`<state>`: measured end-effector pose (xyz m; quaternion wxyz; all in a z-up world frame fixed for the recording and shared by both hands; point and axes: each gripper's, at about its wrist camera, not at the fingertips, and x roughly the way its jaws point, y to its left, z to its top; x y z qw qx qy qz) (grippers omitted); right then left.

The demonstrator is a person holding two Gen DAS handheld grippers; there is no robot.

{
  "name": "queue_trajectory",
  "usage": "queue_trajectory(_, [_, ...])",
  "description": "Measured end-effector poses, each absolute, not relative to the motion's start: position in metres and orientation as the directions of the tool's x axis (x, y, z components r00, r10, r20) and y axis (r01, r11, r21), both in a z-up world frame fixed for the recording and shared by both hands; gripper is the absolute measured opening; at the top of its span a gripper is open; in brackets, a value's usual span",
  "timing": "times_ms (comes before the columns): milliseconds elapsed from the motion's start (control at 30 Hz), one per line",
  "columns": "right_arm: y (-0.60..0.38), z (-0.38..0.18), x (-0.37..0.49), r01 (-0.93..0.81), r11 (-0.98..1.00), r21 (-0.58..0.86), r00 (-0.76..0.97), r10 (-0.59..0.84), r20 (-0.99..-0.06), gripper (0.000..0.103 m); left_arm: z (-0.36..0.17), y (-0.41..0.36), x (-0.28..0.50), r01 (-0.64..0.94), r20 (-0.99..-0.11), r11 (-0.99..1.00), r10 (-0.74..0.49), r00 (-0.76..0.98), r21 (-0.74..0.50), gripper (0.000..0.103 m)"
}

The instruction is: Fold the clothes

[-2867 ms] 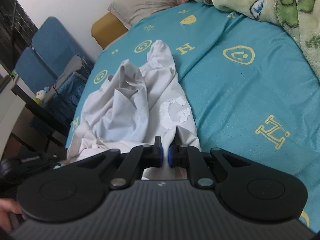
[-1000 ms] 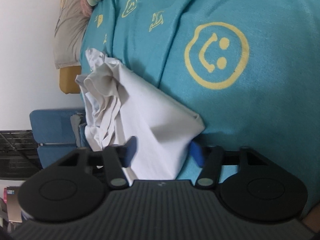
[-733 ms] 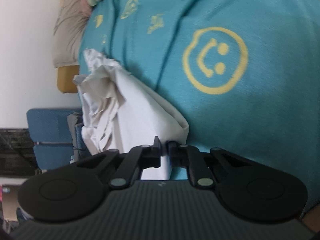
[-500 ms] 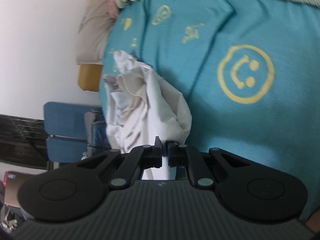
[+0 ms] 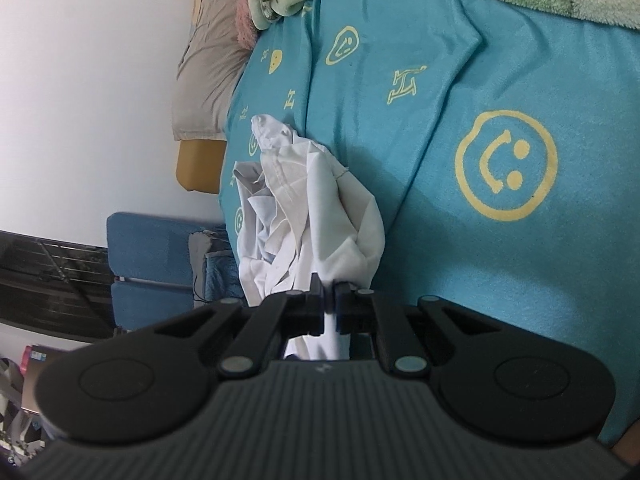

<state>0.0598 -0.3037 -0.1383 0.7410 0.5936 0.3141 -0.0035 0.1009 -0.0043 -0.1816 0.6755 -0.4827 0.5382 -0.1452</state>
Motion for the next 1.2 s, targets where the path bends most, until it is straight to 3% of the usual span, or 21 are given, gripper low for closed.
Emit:
queue_trajectory(233, [-0.312,-0.133,0.056,0.381,0.303,0.874,0.827,0.311,-0.468,0.007,-0.179,0.029,0.095,-0.355,-0.538,0.404,-0.641,0.548,-0.843,0.057])
queue_trajectory(433, [-0.313,-0.131,0.055,0.381,0.314,0.870,0.832,0.293,-0.470,0.007,-0.166,0.046,0.080,-0.312,-0.479,0.369,-0.572,0.666,-0.875,0.023])
queue_trajectory(500, [-0.312,-0.129,0.056,0.374,0.324,0.869,0.834,0.292,-0.468,0.007,-0.161,0.048,0.080,-0.284,-0.455,0.371,-0.550,0.700,-0.884,0.007])
queue_trajectory(833, [-0.304,-0.092,0.064,0.294,0.396,0.870,0.849,0.309,-0.428,0.007,-0.095,0.054,0.082,-0.112,-0.371,0.475,-0.496,0.785,-0.873,0.004])
queue_trajectory(1200, [-0.298,0.006,-0.002,0.133,0.500,0.856,0.876,0.345,-0.338,0.007,0.010,0.061,0.014,0.063,-0.275,0.521,-0.545,0.792,-0.852,0.003])
